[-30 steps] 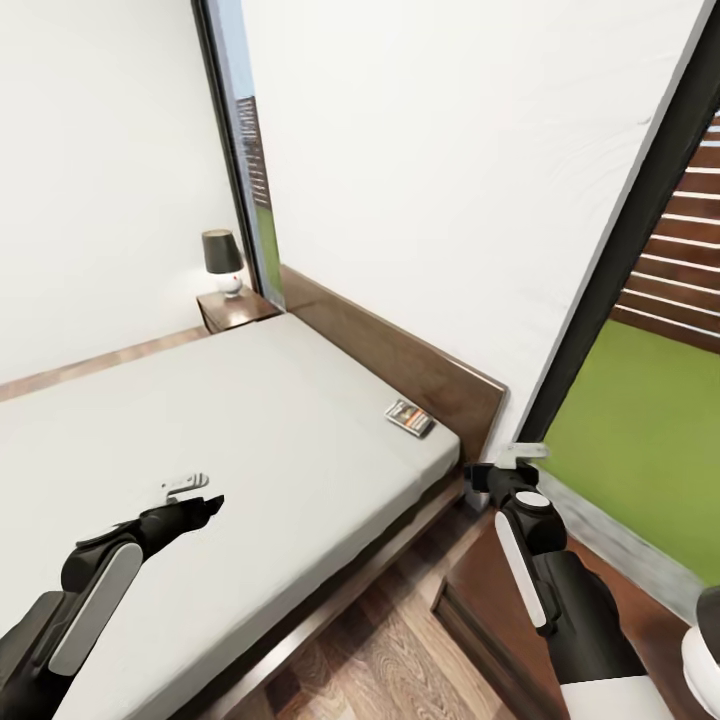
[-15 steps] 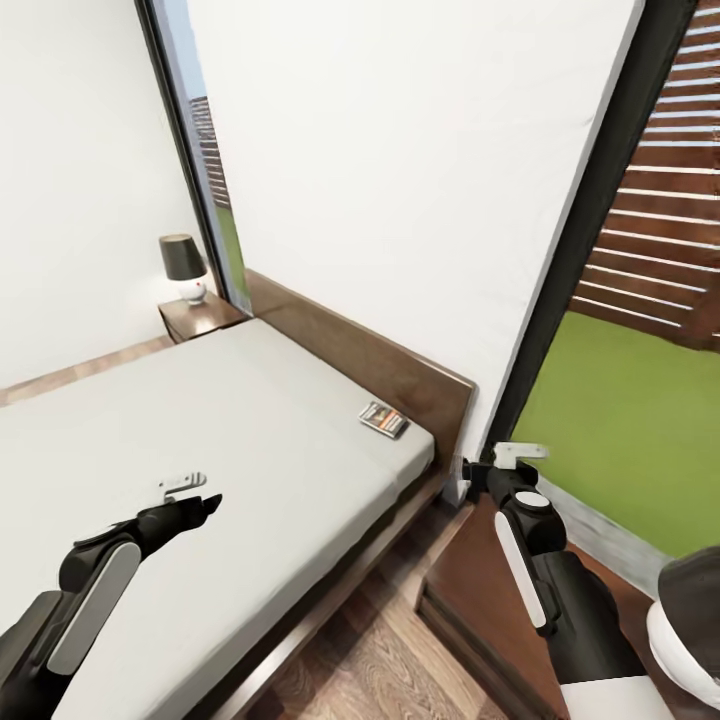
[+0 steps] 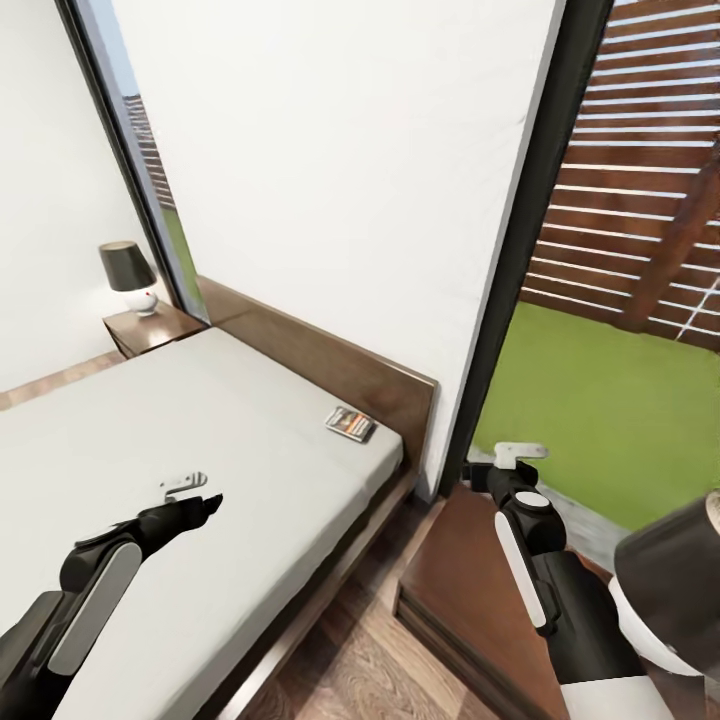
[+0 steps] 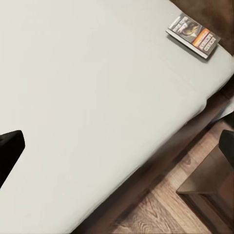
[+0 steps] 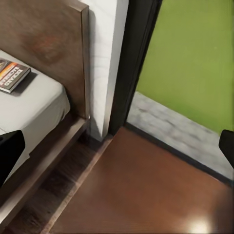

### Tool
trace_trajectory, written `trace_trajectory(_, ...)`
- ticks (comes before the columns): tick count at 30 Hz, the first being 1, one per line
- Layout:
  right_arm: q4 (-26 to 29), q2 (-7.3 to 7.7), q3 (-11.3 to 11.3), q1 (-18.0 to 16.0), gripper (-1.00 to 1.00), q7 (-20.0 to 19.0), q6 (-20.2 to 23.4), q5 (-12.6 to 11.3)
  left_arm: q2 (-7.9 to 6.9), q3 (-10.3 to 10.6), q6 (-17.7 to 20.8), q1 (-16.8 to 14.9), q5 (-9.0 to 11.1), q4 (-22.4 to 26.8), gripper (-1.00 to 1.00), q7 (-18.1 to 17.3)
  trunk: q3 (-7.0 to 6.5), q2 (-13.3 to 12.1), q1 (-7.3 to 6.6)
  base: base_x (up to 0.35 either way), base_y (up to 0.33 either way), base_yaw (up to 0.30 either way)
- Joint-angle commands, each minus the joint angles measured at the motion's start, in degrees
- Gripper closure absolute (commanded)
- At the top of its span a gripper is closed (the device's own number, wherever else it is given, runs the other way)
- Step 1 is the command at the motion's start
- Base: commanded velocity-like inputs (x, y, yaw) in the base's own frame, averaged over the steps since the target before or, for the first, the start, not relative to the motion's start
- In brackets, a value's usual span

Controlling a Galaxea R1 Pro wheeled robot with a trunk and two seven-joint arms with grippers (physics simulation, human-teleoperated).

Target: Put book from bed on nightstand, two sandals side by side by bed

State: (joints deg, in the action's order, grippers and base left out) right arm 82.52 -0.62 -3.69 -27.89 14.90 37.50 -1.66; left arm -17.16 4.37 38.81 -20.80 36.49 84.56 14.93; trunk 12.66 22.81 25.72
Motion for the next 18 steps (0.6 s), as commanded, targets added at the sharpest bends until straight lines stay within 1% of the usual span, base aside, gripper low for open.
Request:
trace_trajectory(1, 0.1, 0.00, -0.1, -0.1, -1.00, 0.4, 0.3, -0.2, -0.06, 0.1, 0.1, 0.0, 0.6, 0.1, -1.00, 0.6, 0.11, 0.1, 0.06, 0.285, 0.000, -0.089)
trace_trajectory(5, 0.1, 0.00, -0.1, -0.1, -1.00, 0.4, 0.3, -0.2, -0.06, 0.0, 0.1, 0.0, 0.6, 0.1, -1.00, 0.5, 0.11, 0.1, 0.06, 0.286, 0.000, -0.053)
trace_trajectory(8, 0.1, 0.00, -0.1, 0.0, -1.00, 0.4, 0.3, -0.2, -0.06, -0.1, 0.1, 0.0, 0.6, 0.1, -1.00, 0.5, 0.11, 0.1, 0.06, 0.192, 0.000, -0.024)
trace_trajectory(13, 0.4, 0.05, -0.2, 0.1, -1.00, 0.3, 0.2, -0.2, -0.06, -0.1, -0.1, 0.0, 0.7, 0.1, -1.00, 0.5, 0.11, 0.1, 0.06, 0.083, 0.000, -0.010)
trace_trajectory(18, 0.7, 0.08, -1.0, 3.0, -1.00, 0.3, -1.5, -0.1, -0.04, 0.2, -0.2, 0.0, 0.7, 0.2, -1.00, 0.5, 0.11, 0.1, 0.06, 0.014, 0.000, -0.002)
